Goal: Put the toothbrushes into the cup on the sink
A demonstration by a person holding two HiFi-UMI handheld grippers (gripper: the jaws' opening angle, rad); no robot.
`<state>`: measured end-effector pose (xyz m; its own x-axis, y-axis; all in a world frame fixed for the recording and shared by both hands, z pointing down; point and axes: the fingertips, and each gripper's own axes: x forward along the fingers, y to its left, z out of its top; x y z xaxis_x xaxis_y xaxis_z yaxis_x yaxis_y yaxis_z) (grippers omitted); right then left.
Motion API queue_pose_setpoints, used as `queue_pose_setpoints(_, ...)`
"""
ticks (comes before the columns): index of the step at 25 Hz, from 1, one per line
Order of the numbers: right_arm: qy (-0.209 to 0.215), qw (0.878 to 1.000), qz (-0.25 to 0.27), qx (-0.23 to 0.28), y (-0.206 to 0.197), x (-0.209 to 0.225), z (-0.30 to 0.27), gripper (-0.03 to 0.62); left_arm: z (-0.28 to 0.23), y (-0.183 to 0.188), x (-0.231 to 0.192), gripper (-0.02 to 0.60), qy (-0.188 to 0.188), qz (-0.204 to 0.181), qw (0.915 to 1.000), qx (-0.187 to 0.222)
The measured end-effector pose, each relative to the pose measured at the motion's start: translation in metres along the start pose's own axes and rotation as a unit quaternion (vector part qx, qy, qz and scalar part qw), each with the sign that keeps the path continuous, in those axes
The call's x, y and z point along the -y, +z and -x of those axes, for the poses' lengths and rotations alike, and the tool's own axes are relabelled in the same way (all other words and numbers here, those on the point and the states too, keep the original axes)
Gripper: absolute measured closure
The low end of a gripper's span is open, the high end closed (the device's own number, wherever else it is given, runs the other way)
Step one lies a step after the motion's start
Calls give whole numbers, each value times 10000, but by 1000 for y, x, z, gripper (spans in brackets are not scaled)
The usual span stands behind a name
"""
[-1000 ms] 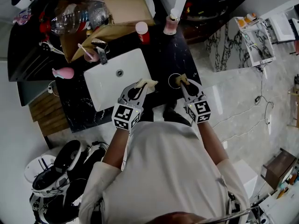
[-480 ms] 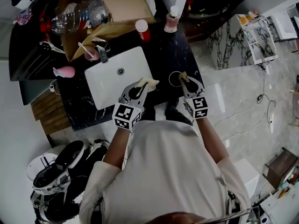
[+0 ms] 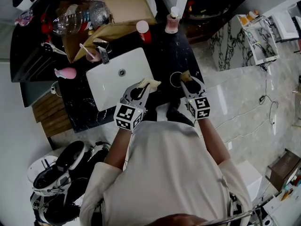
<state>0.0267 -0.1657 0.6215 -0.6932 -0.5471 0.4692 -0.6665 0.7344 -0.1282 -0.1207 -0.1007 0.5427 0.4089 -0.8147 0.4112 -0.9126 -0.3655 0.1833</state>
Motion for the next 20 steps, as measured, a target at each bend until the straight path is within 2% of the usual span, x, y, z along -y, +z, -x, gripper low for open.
queue_pose_setpoints(20,-294,9985,-256,371,25,18,39,414,-6,20,21,552,-318,-236,9991,142)
